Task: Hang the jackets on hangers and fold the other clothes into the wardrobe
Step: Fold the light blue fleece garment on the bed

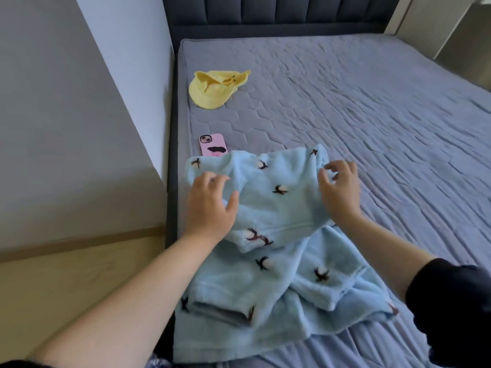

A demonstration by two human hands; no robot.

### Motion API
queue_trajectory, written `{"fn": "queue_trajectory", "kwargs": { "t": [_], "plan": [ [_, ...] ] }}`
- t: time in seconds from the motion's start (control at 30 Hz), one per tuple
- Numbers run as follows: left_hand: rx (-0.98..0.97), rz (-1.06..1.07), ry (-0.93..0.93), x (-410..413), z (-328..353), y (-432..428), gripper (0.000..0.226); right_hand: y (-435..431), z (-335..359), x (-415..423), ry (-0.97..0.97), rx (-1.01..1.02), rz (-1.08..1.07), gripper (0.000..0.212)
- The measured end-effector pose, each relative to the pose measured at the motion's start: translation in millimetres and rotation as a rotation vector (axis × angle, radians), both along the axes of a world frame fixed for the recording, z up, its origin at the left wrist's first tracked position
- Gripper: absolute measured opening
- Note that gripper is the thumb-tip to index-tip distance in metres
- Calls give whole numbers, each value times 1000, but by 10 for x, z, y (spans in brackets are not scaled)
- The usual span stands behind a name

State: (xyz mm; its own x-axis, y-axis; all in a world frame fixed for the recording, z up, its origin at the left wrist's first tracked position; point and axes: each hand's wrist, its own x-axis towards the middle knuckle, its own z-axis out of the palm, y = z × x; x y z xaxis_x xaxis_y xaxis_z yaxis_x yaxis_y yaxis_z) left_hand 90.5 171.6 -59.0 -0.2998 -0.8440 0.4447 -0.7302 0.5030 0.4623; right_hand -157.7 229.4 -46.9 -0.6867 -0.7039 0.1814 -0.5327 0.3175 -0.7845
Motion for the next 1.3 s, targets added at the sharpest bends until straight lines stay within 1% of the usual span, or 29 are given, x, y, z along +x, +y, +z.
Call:
{"fn": "queue_trajectory", "kwargs": {
  "t": [0.03,0.07,0.1,0.17,0.23,0.3,0.33,0.37,0.4,0.43,0.5,0.6,0.67,0.73,0.8,0.83,0.87,0.9,0.93,0.97,1.0,1.03,1.07,1.1,1.13,1.17,1.23,1.27,1.3],
  "plan": [
    [157,120,87,-45,-7,42,41,25,-85,61,-33,31,-48,37],
    [368,255,225,-86,-41,40,49,49,-151,97,-122,82,-114,51],
    [583,375,382,-112,-52,45,59,72,-201,135,-260,139,-182,66],
    [869,492,648,-129,-69,61,77,108,-287,160,-574,204,-230,86],
    [1072,543,776,-129,-47,112,90,147,-282,194,-810,205,-197,83],
    [1299,527,846,-110,-24,162,102,152,-256,178,-930,204,-155,68],
    [1429,487,878,-107,-39,186,97,159,-228,152,-967,219,-125,57],
    [1536,442,903,-100,-31,213,81,152,-200,127,-1003,245,-86,48],
    [1590,396,928,-101,-8,232,62,158,-143,111,-1048,266,-31,44],
    [1593,334,930,-101,20,239,46,157,-124,85,-1076,284,16,44],
    [1474,200,945,-129,87,187,30,133,-105,23,-1082,197,56,48],
    [1070,43,1179,-169,208,-20,32,48,42,11,-1066,-166,116,28],
    [935,44,1182,-194,169,-170,33,-31,67,23,-1054,-253,126,26],
    [1002,195,1110,-164,-31,-249,40,-91,-86,64,-934,-121,52,34],
    [1208,346,1065,-81,-296,-239,44,-110,-361,85,-746,141,-36,45],
    [1277,400,1048,-43,-374,-196,44,-86,-427,122,-668,227,-74,49],
    [1274,456,1021,-15,-412,-170,45,-64,-426,173,-596,256,-108,52],
    [1178,529,966,5,-398,-171,46,-59,-403,210,-527,243,-135,56],
    [975,605,896,26,-354,-202,44,-67,-376,229,-428,203,-149,61],
    [688,630,805,37,-277,-244,39,-77,-342,228,-283,147,-159,67],
    [376,573,685,30,-175,-284,37,-89,-280,233,-109,88,-151,72],
    [91,455,543,-15,-79,-329,39,-115,-206,259,73,31,-119,73],
    [-117,301,379,-104,10,-352,44,-158,-139,291,246,-7,-52,71],
    [-221,147,200,-241,43,-388,48,-249,-131,303,379,10,56,65],
    [-213,12,10,-348,56,-392,52,-327,-121,327,453,85,182,59],
    [-125,-75,-191,-435,24,-429,54,-422,-180,318,499,201,288,55],
    [177,-121,-552,-432,-190,-567,56,-528,-368,214,483,490,408,54],
    [309,-108,-645,-352,-319,-638,58,-545,-468,142,409,606,406,56],
    [386,-94,-687,-262,-429,-699,59,-554,-570,69,325,672,374,58]
  ]
}}
